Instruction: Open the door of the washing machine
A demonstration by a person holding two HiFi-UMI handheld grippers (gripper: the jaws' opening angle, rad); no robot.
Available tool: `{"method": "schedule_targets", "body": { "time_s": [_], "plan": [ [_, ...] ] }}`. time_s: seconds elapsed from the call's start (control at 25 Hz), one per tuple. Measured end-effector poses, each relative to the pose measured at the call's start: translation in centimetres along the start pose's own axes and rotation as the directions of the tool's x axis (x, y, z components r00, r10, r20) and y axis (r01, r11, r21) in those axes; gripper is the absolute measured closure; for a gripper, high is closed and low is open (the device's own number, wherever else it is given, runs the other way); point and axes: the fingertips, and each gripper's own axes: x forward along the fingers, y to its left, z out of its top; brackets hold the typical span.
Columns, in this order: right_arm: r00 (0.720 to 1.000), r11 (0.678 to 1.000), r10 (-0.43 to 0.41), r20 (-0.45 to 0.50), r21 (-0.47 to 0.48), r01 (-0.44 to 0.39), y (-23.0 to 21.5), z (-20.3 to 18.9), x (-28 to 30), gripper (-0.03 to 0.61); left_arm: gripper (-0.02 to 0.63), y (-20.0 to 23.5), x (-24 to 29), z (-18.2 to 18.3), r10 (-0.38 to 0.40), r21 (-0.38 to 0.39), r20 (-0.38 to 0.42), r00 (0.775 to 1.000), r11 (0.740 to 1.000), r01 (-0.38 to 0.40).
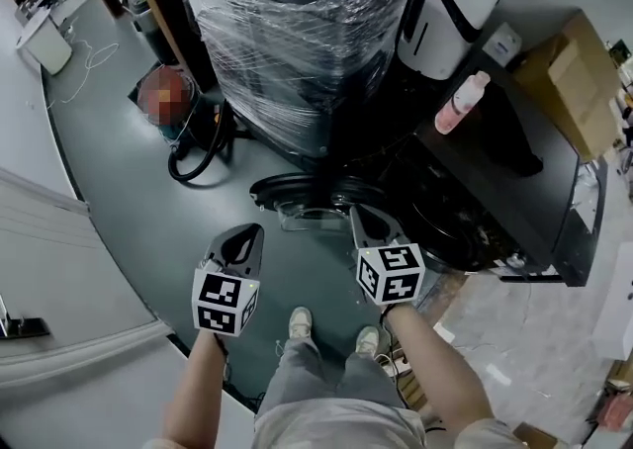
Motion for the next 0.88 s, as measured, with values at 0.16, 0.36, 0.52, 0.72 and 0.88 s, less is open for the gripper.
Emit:
{"method": "schedule_targets", "body": {
  "time_s": [0.16, 0.36, 0.52, 0.72, 0.88],
  "plan": [
    [0.996, 0.999, 0.034, 0.082, -0.014, -0.033, -0.7, 4.0, -6.2, 0.552, 0.589, -4.2, -0.9, 4.3, -0.036, 0.049, 0.049, 0.998, 0.998, 0.034],
    [0.981, 0.996, 0.065, 0.183, -0.079, -0.052, -1.5, 9.0, -13.5, 0.551, 0.589, -8.8, -3.0, 10.8, -0.072, 0.122, 0.144, 0.987, 0.991, 0.055],
    [0.966, 0.988, 0.068, 0.247, -0.15, -0.032, -2.3, 12.3, -19.2, 0.552, 0.589, -12.2, -5.2, 16.4, -0.095, 0.216, 0.238, 0.967, 0.975, 0.043],
    [0.935, 0.977, 0.077, 0.347, -0.213, -0.001, -2.5, 16.1, -26.3, 0.552, 0.589, -16.7, -8.3, 22.4, -0.148, 0.291, 0.363, 0.92, 0.956, 0.04],
    [0.909, 0.969, 0.065, 0.413, -0.244, 0.042, -2.8, 18.1, -31.4, 0.551, 0.589, -20.1, -11.1, 26.1, -0.175, 0.266, 0.473, 0.863, 0.963, 0.049]
  ]
}}
